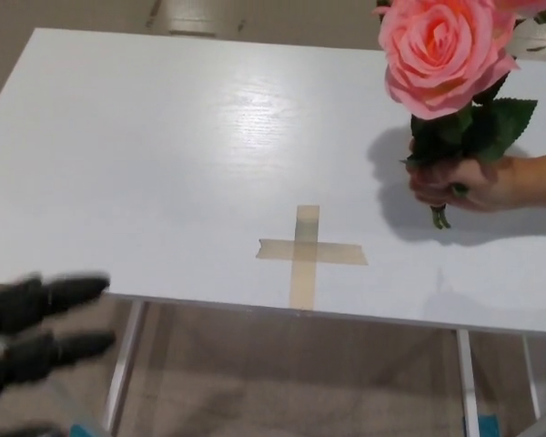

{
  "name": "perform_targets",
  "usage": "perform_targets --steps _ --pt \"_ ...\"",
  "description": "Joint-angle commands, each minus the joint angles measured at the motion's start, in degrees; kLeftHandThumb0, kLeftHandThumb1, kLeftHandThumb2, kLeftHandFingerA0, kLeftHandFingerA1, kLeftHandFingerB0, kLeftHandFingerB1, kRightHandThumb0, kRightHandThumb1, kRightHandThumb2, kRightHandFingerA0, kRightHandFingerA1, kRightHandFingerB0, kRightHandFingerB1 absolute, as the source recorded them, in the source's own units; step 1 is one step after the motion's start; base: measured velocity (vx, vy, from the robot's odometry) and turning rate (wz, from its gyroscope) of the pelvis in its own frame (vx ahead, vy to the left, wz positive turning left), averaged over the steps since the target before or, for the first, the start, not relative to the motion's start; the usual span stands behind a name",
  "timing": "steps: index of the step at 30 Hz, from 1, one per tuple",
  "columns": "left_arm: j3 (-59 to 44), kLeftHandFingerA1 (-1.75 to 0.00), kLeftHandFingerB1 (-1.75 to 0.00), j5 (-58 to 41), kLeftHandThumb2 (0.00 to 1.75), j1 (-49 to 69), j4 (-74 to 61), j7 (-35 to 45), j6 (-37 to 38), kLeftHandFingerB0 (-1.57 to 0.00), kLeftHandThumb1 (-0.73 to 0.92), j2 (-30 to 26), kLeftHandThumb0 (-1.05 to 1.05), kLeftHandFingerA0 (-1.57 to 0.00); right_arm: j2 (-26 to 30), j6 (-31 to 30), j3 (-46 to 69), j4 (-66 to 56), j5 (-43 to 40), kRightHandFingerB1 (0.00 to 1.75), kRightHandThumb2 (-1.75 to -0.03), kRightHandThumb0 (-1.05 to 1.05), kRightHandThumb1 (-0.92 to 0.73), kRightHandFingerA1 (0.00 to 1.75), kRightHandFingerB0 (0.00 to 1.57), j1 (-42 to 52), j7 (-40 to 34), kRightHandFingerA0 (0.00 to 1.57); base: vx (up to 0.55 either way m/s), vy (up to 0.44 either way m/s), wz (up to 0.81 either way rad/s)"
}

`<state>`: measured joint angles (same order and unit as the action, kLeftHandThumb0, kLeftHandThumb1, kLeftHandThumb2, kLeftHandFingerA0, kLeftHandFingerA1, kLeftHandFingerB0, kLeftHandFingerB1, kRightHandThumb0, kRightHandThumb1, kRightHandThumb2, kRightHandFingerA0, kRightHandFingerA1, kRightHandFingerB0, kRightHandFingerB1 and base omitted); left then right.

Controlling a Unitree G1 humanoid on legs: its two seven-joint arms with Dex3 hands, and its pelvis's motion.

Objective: Use the left hand to pick up the rose and passes it to a human.

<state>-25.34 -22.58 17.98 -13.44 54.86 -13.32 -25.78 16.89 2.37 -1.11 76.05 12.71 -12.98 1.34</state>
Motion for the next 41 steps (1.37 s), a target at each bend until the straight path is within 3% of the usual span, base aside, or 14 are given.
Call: perform_targets --steps 1,5,6,7,8,9,14,15,23,24,26,38,39,41 --pt "4.39 -0.37 -0.31 6.62 0.54 1.96 14.33 -1.69 14.27 -0.29 0.43 2.72 -0.48 -0.41 -0.59 0.96 0.80 0.32 -0.58 0.49 -0.78 -0.37 -0.62 0.55 0.49 1.34 -2.84 0.64 0.00 0.000 0.00" --pt "9.47 -0.46 -0.42 17.56 0.75 -3.01 29.56 -14.36 21.25 -0.30 0.46 3.75 -0.62 -0.39 -0.75 0.82 0.94 0.30 -0.65 0.49 -0.78 -0.37 -0.62 0.55 0.49 1.29 -2.93 0.64 0.00 0.000 0.00" --pt "12.57 -0.38 -0.33 23.30 0.60 -6.58 36.45 -22.43 22.49 -0.37 0.56 3.87 -0.62 -0.46 -0.86 0.87 1.06 0.30 -0.74 0.49 -0.78 -0.37 -0.62 0.54 0.49 1.15 -3.10 0.64 0.00 0.000 0.00" --pt "14.55 -0.54 -0.45 26.52 0.87 -9.13 41.10 -27.48 23.01 -0.26 0.46 3.86 -0.55 -0.43 -0.92 0.88 1.09 0.29 -0.76 0.49 -0.78 -0.37 -0.62 0.54 0.49 1.00 -3.17 0.64 0.00 0.000 0.00" --pt "15.69 -0.54 -0.45 27.83 0.87 -10.78 43.94 -30.17 23.08 -0.26 0.46 3.75 -0.55 -0.43 -0.93 0.86 1.07 0.28 -0.73 0.49 -0.78 -0.37 -0.62 0.54 0.49 0.87 -3.17 0.64 0.00 0.000 0.00" --pt "16.97 -0.38 -0.34 29.14 0.59 -13.11 48.25 -33.58 22.91 -0.41 0.57 3.68 -0.59 -0.47 -0.99 0.80 0.99 0.25 -0.66 0.49 -0.78 -0.36 -0.62 0.54 0.49 0.72 -3.16 0.64 0.00 0.000 0.00" --pt "21.01 -0.37 -0.34 31.24 0.58 -19.41 67.78 -44.76 23.23 -0.44 0.57 2.33 -0.56 -0.47 -1.27 0.61 0.78 0.03 -0.52 0.49 -0.78 -0.36 -0.62 0.54 0.49 -0.48 -3.19 0.63 0.00 0.000 0.00" --pt "21.47 -0.52 -0.45 31.02 0.84 -20.17 69.92 -44.78 22.77 -0.31 0.48 2.14 -0.60 -0.43 -0.97 0.56 0.86 -0.06 -0.56 0.49 -0.78 -0.36 -0.62 0.54 0.49 -1.08 -3.13 0.63 0.00 0.000 0.00" --pt "20.90 -0.52 -0.43 26.43 0.85 -25.16 77.02 -41.95 21.18 -0.22 0.47 0.77 -0.58 -0.37 -0.36 0.11 0.73 -0.11 -0.38 0.48 -0.78 -0.36 -0.62 0.54 0.49 -4.09 -2.47 0.62 0.00 0.000 0.00" --pt "21.09 -0.51 -0.43 26.36 0.85 -24.90 77.82 -42.19 21.74 -0.22 0.47 0.79 -0.59 -0.37 -0.31 0.27 0.68 -0.09 -0.34 0.38 -0.61 -0.29 -0.71 0.44 0.52 -3.64 -2.45 0.68 0.00 0.000 0.00" --pt "21.68 -0.51 -0.43 26.25 0.85 -24.30 79.56 -42.68 22.73 -0.22 0.48 0.51 -0.61 -0.36 -0.39 0.60 0.52 -0.02 -0.22 0.39 -0.60 -0.29 -0.71 0.44 0.53 -2.60 -2.50 0.68 0.00 0.000 0.00" --pt "23.84 -0.52 -0.43 26.07 0.86 -27.11 85.80 -44.15 24.17 -0.22 0.48 -0.52 -0.58 -0.37 -0.72 0.59 0.35 0.23 -0.14 0.38 -0.60 -0.29 -0.71 0.44 0.53 -1.53 -2.22 0.68 0.00 0.000 0.00" --pt "23.96 -0.52 -0.43 26.14 0.87 -27.11 86.17 -44.40 24.12 -0.21 0.48 -0.65 -0.57 -0.37 -0.87 0.47 0.32 0.25 -0.10 0.49 -0.78 -0.36 -0.62 0.54 0.49 -1.56 -2.41 0.63 0.00 0.000 0.00" --pt "24.13 -0.52 -0.43 26.20 0.87 -26.96 86.69 -44.51 24.39 -0.21 0.48 -0.72 -0.57 -0.37 -0.99 0.55 0.19 0.23 0.01 0.49 -0.78 -0.36 -0.62 0.54 0.49 -1.29 -2.59 0.64 0.00 0.000 0.00"
